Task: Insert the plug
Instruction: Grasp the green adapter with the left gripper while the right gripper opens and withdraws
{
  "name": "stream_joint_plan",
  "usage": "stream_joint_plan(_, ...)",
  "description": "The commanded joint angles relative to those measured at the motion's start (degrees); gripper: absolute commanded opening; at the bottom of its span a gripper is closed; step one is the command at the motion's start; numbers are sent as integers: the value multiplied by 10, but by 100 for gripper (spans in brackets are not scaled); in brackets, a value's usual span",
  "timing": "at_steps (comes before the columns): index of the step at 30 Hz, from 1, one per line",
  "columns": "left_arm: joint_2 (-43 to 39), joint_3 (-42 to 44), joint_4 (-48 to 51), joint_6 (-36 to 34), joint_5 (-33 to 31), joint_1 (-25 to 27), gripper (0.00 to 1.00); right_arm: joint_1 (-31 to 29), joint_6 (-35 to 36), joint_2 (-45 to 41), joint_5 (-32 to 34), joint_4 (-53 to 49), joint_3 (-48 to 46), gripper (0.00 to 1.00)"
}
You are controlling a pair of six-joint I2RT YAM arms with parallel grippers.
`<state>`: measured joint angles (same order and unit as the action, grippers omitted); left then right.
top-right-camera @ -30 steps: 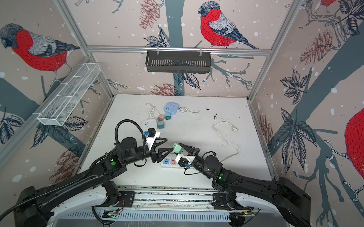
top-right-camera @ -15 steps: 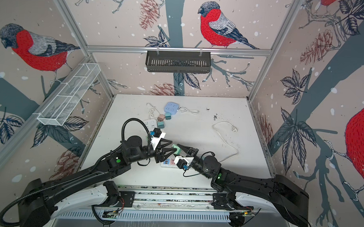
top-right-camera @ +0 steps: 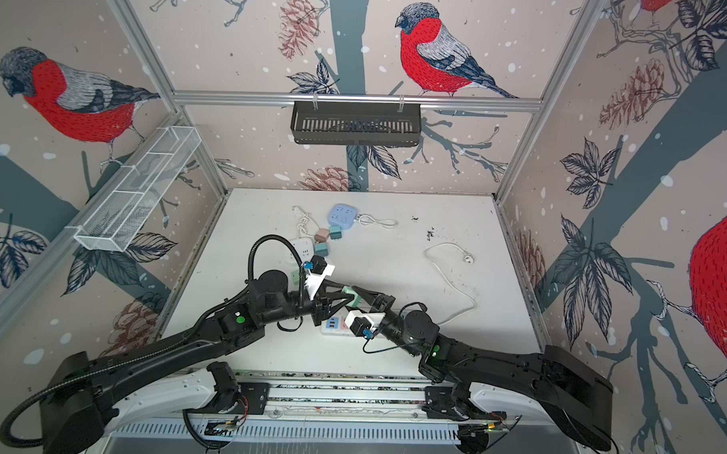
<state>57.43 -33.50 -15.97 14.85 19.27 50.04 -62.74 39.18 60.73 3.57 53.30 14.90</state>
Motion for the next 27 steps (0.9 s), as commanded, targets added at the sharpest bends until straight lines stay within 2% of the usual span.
stream_joint_plan(1, 1, -6, -13, -13, -2, -1, 34, -3, -5, 1, 3, 34, 5, 4)
stream_joint_plan(3, 4, -7, -11, -13, -2, 0, 33, -4, -5, 1, 2, 34, 6, 3)
stream_joint_plan(6, 6, -8, -10, -13, 0, 0, 41, -5, -5, 2, 3, 34, 6, 3)
stream_joint_plan(10, 8, -8, -11, -14, 3, 0, 40, -5, -3, 5, 6, 38, 7, 4)
stream_joint_plan(12, 12, -8, -13, -14, 7, 0, 35, -6, -4, 6, 8, 40, 7, 4)
stream_joint_plan(15, 17, -10, -11, -19, 11, 0, 18, -6, -6, 7, 11, 39, 6, 7)
stream_joint_plan(17, 18, -11, -10, -23, 4, 0, 8, -7, -8, 7, 17, 39, 4, 21)
stream_joint_plan(19, 17, -12, -7, -28, -10, 0, 4, -7, -11, 6, 27, 39, 2, 34)
stream_joint_plan(20, 15, -13, -3, -32, -21, 0, 2, -7, -13, 4, 32, 38, 0, 60)
stream_joint_plan(21, 14, -13, 0, -35, -31, 0, 1, -7, -15, 2, 35, 34, -1, 97)
stream_joint_plan(27, -3, -11, 36, -67, -115, 0, 0, -7, -34, -30, 45, 13, -22, 100)
